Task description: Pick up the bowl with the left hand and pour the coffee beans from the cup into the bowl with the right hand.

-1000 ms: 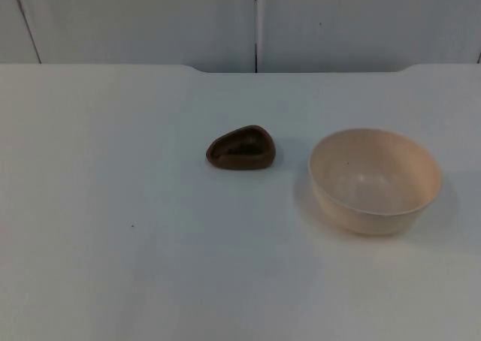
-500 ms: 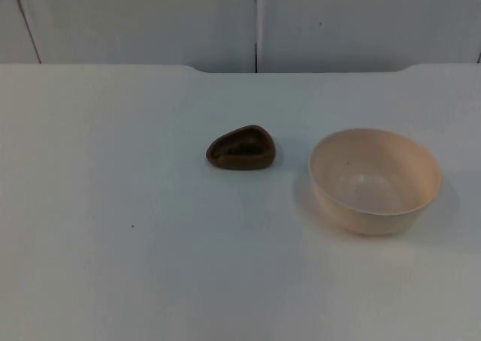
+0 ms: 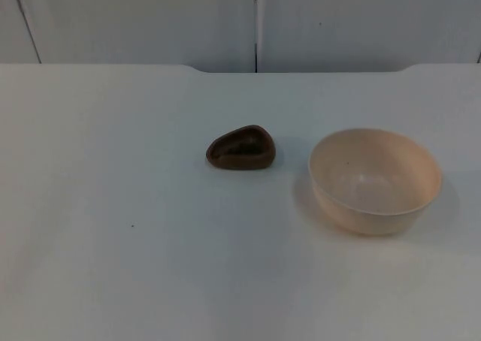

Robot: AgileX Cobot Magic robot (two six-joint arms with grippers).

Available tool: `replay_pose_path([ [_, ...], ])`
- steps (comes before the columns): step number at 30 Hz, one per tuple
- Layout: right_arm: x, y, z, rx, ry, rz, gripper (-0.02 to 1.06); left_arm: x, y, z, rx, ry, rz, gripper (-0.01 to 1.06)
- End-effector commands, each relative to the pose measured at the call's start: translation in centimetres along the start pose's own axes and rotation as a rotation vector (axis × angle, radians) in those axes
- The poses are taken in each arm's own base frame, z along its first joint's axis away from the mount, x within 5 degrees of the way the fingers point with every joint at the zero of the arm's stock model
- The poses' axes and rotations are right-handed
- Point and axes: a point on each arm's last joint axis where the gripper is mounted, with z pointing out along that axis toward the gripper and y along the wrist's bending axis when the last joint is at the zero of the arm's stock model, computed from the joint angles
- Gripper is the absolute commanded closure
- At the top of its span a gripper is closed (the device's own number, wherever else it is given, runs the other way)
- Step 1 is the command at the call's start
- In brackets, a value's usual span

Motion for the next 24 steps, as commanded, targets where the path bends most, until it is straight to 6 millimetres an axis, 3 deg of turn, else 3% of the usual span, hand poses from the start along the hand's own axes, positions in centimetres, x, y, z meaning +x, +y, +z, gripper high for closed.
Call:
replay_pose_path([
  [1,0.1,0.0,0.1,0.006,0.004,-0.001,-0.01,-0.5,-0.1,0.2,0.018,-0.007,-0.003,0.05],
  [16,0.1,0.0,0.1,0.006,0.004,-0.001,-0.01,-1.4,-0.2,3.7,0.116,0.056,-0.027,0.05],
  [24,0.1,0.0,0.1,0.006,0.004,-0.001,-0.01,-1.3,-1.7,7.8,0.171,0.150,0.005,0.05],
])
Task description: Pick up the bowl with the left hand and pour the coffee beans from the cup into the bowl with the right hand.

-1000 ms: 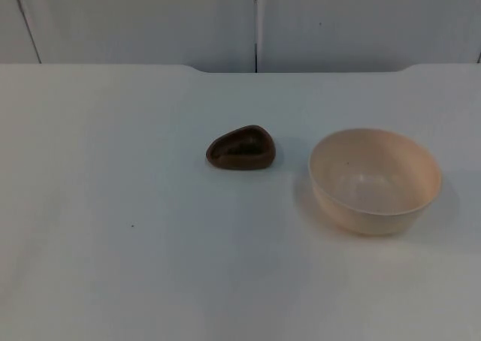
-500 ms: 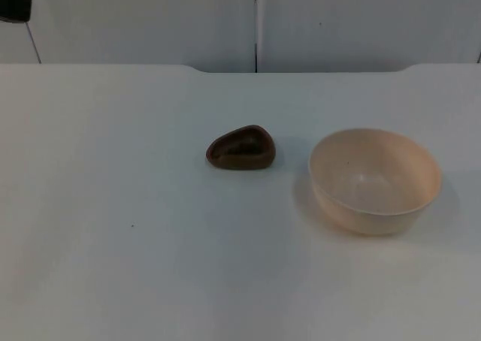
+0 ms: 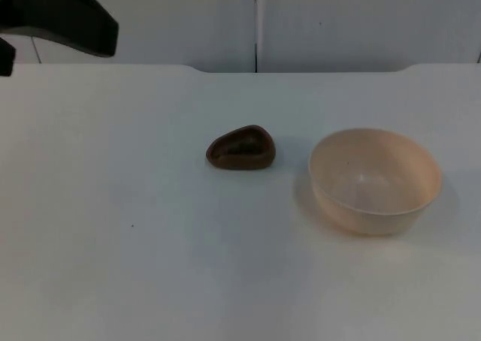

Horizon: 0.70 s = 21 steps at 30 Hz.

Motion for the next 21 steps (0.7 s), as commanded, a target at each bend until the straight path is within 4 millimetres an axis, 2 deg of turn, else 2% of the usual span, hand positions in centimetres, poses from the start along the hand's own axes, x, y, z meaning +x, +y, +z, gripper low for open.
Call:
replay_pose_path([
  [1,0.1,0.0,0.1,0.006,0.004,-0.001,-0.01,-0.3,-0.6,1.7,0.026,0.022,0.002,0.05],
  [7,0.1,0.0,0.1,0.006,0.004,-0.001,-0.01,-0.9,-1.3,4.0,0.053,0.082,0.006,0.05],
  [13,0.1,0.0,0.1,0.006,0.004,-0.001,-0.01,-2.5,-2.1,7.2,0.065,0.117,-0.009,0.05],
  [14,0.1,0.0,0.1,0.006,0.004,-0.001,-0.01,-2.5,-2.1,7.2,0.065,0.117,-0.009,0.05],
  [21,0.1,0.0,0.1,0.006,0.004,-0.001,-0.01,-3.7,-2.1,11.3,0.045,0.203,-0.068,0.05],
])
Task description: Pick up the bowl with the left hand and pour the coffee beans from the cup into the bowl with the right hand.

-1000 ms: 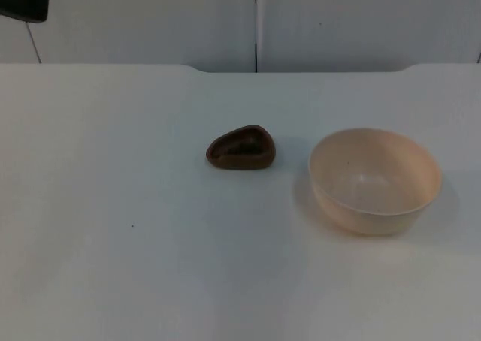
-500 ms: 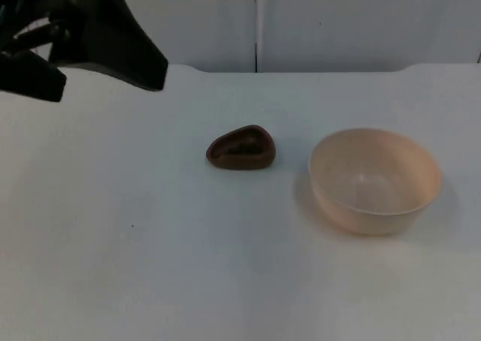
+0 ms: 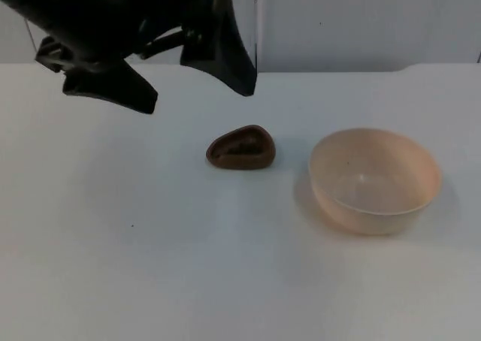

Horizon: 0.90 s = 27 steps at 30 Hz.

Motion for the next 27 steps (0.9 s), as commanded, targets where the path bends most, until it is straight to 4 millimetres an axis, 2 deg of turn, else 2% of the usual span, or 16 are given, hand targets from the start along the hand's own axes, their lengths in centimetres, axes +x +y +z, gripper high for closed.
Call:
replay_pose_path([
  [1,0.1,0.0,0.1,0.006,0.004,-0.001,-0.01,-0.8,-0.2,1.1,-0.017,0.012,-0.014,0.05],
  [10,0.1,0.0,0.1,0.006,0.004,-0.001,-0.01,-2.6,-0.7,5.9,-0.035,0.082,-0.041,0.05],
  [20,0.1,0.0,0.1,0.006,0.004,-0.001,-0.01,-3.2,0.0,9.5,-0.050,0.136,-0.139,0.06],
  [21,0.1,0.0,0.1,0.006,0.004,-0.001,-0.01,-3.2,0.0,9.5,-0.050,0.136,-0.139,0.06],
  [25,0.1,0.0,0.1,0.006,0.004,-0.001,-0.01,-3.4,-0.2,12.0,-0.085,0.142,-0.114,0.07],
  [27,0.1,0.0,0.1,0.006,0.004,-0.001,-0.01,-3.6,-0.3,12.4,-0.099,0.143,-0.113,0.07],
])
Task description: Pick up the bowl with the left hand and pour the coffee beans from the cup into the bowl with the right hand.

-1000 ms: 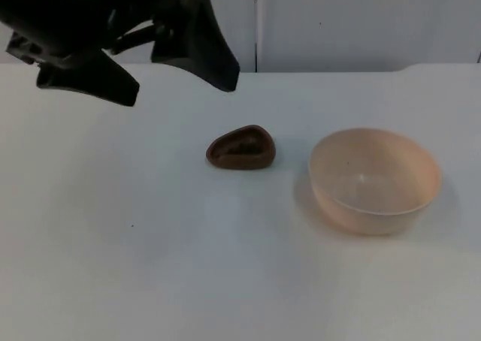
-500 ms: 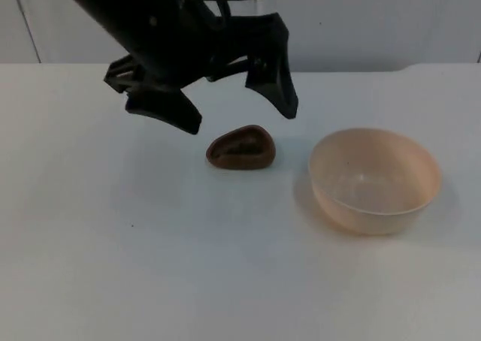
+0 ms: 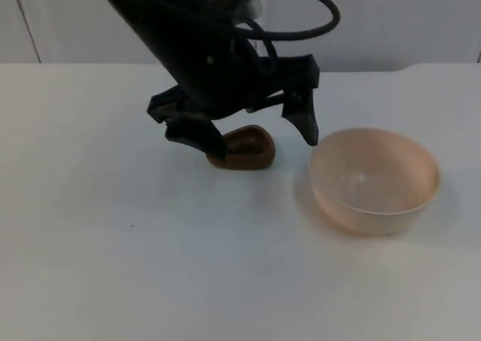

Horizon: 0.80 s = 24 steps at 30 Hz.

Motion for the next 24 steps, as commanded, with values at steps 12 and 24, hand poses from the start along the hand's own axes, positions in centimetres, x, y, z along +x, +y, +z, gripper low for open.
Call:
replay_pose_path([
  [12,0.1,0.0,0.1,0.006,0.004,-0.001,-0.01,-1.4,0.5,4.0,-0.070,-0.045,-0.068,0.07],
  [24,0.1,0.0,0.1,0.006,0.004,-0.001,-0.01,-1.9,-0.9,6.3,-0.085,-0.032,-0.012,0.07],
])
